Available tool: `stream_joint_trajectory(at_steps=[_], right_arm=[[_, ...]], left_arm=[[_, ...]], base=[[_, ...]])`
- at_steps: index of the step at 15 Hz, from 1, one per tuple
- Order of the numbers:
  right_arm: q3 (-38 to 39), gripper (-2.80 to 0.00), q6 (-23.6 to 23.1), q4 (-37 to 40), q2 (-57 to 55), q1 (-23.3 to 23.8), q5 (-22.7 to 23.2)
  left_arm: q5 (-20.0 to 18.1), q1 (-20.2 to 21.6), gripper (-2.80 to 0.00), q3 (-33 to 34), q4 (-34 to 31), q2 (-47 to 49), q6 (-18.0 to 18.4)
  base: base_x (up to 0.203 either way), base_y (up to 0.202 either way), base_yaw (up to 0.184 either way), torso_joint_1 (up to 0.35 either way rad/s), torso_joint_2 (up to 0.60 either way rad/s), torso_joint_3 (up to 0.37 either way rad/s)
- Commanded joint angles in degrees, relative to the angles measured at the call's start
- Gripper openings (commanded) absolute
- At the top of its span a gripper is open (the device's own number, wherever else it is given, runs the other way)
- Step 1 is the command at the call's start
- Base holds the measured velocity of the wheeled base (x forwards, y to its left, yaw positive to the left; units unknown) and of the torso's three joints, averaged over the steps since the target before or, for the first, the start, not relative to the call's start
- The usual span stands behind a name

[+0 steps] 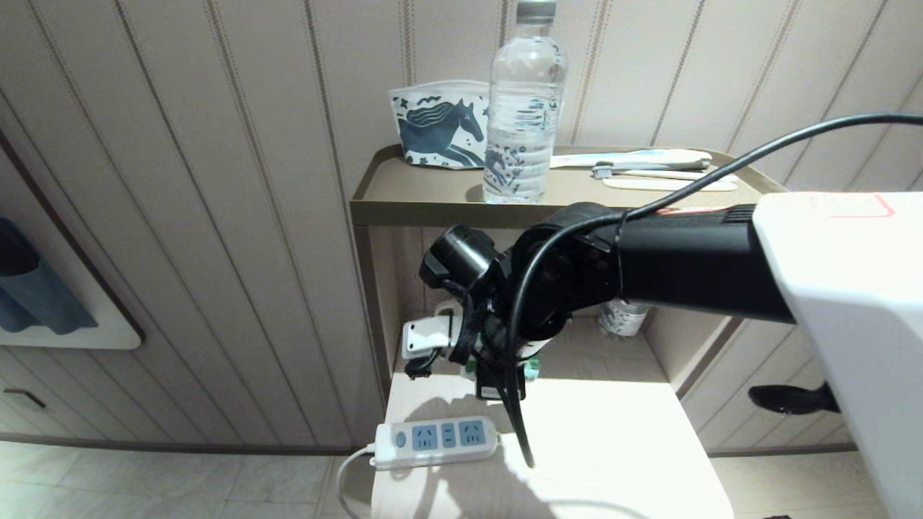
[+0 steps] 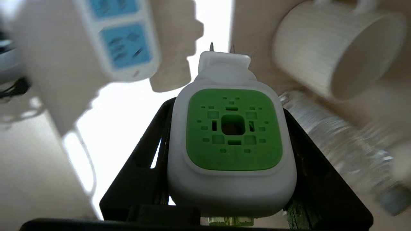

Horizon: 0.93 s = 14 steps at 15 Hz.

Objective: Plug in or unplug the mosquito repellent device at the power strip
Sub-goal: Insert the plug into the socket

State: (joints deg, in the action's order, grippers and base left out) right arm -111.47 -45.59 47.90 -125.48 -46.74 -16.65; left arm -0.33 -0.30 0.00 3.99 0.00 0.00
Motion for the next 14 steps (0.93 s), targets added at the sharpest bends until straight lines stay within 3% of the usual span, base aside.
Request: stream_joint_trajectory(at_steps=[1,8,14], right_arm=[[0.11,-2.80,0.06,0.63,0.86,-0.55,0.58],[3.72,-2.80,0.41,0.88,0.47,-4.15,0.66],[-0.41,-2.80,2.79,0.18,-3.37,-5.90,0.66]], left_arm=[[-0.02,-0.05,-2.80,0.00,0.05,0.00,-0.02],[0.00,0.04,-2.80,0.00,0.05,0.00,-0.08],[-0.02,0.04,-2.80,0.00,0.05,0.00,-0.08]], base=[[0.000,0.000,0.000,0.000,0.00,0.000],[0.000,0.000,0.000,0.000,0.00,0.000],[0.000,0.000,0.000,0.000,0.00,0.000]])
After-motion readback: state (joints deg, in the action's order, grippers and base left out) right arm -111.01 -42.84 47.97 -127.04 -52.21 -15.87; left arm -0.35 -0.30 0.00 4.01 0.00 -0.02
